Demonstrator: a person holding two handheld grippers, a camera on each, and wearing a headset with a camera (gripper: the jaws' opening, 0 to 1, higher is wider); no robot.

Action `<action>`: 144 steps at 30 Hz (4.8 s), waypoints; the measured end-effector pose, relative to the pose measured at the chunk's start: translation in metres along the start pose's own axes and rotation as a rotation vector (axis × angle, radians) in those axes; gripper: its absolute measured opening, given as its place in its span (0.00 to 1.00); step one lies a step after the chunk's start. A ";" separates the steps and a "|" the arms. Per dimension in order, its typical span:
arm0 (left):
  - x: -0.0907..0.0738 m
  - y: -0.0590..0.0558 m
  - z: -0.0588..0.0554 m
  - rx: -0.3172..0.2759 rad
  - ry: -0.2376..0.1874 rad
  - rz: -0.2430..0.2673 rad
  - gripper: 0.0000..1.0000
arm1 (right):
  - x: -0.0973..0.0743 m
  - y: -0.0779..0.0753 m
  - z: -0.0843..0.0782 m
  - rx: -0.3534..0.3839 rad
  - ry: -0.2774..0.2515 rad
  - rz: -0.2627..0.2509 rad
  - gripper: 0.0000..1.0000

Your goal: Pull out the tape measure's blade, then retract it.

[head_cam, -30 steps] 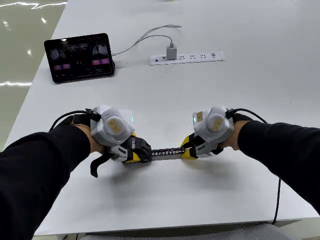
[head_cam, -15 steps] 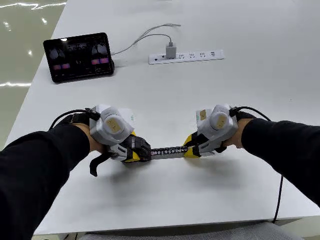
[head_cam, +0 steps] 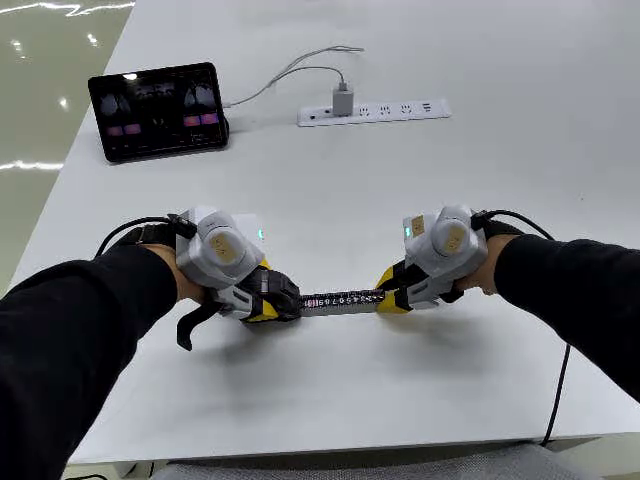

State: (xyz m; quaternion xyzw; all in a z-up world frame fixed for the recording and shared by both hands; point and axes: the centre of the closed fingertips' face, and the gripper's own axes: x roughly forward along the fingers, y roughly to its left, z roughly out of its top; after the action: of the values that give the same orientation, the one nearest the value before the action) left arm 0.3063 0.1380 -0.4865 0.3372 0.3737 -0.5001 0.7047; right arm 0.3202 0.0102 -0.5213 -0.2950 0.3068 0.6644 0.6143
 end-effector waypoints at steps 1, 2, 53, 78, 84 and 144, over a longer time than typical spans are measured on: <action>0.000 0.000 0.000 0.000 0.000 -0.001 0.31 | 0.000 0.000 0.000 0.000 -0.001 0.000 0.11; 0.000 0.000 0.000 0.000 -0.001 -0.001 0.31 | 0.000 0.000 0.000 0.000 -0.002 0.000 0.11; 0.002 0.003 -0.002 -0.004 -0.013 0.002 0.31 | -0.029 0.000 -0.032 0.011 0.037 -0.027 0.11; 0.001 0.000 0.001 -0.005 -0.019 0.004 0.31 | -0.036 -0.001 -0.040 0.021 0.038 -0.035 0.10; 0.000 0.000 0.001 -0.005 -0.018 0.003 0.31 | -0.036 0.000 -0.039 0.025 0.034 -0.037 0.10; 0.000 0.000 -0.003 -0.002 -0.021 0.009 0.31 | -0.058 -0.003 -0.067 0.036 0.054 -0.052 0.10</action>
State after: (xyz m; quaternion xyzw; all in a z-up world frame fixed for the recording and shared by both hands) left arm 0.3059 0.1403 -0.4881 0.3329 0.3650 -0.5003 0.7111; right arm 0.3281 -0.0787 -0.5193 -0.3095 0.3273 0.6343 0.6283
